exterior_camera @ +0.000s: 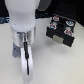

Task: Open the kcup holder, insert the kcup into the holder, and close the kcup holder

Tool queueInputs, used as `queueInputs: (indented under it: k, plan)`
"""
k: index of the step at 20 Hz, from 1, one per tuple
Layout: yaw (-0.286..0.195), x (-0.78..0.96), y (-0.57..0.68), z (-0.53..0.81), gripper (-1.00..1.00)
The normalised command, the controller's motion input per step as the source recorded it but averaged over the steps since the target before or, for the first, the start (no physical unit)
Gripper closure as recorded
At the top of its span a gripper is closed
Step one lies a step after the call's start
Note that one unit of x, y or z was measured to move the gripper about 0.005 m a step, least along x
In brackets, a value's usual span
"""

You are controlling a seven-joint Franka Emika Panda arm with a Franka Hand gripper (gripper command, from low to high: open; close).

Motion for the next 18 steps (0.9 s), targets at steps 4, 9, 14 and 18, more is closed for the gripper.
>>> queueInputs:
  k: [4, 9, 14, 18]
  plan:
    - [-0.043, 0.09, 0.06, 0.12, 1.0]
    - [-0.014, 0.01, 0.32, 0.6, 1.0]
    - [0.022, 0.01, 0.46, 0.76, 1.0]
    - [0.073, -0.01, 0.51, 0.73, 1.0]
